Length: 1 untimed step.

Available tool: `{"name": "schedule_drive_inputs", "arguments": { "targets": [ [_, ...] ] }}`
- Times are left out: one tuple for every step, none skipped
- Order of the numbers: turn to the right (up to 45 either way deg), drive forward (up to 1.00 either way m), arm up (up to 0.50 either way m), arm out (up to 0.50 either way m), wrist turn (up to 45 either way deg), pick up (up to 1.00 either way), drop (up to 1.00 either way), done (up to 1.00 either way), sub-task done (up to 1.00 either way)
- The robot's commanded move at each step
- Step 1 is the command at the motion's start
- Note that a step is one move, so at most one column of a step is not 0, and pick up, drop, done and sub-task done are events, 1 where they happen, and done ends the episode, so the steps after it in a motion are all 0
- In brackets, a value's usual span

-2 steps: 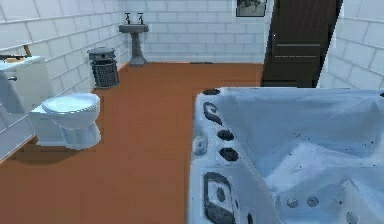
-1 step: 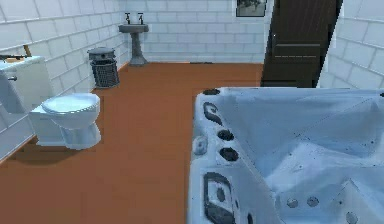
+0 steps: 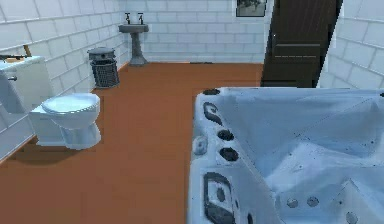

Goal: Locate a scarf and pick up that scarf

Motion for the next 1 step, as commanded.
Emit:
{"name": "schedule_drive_inputs", "arguments": {
  "targets": [
    [0.0,0.0,0.0,0.0,45.0,0.0,0.0,0.0,0.0]
  ]
}}
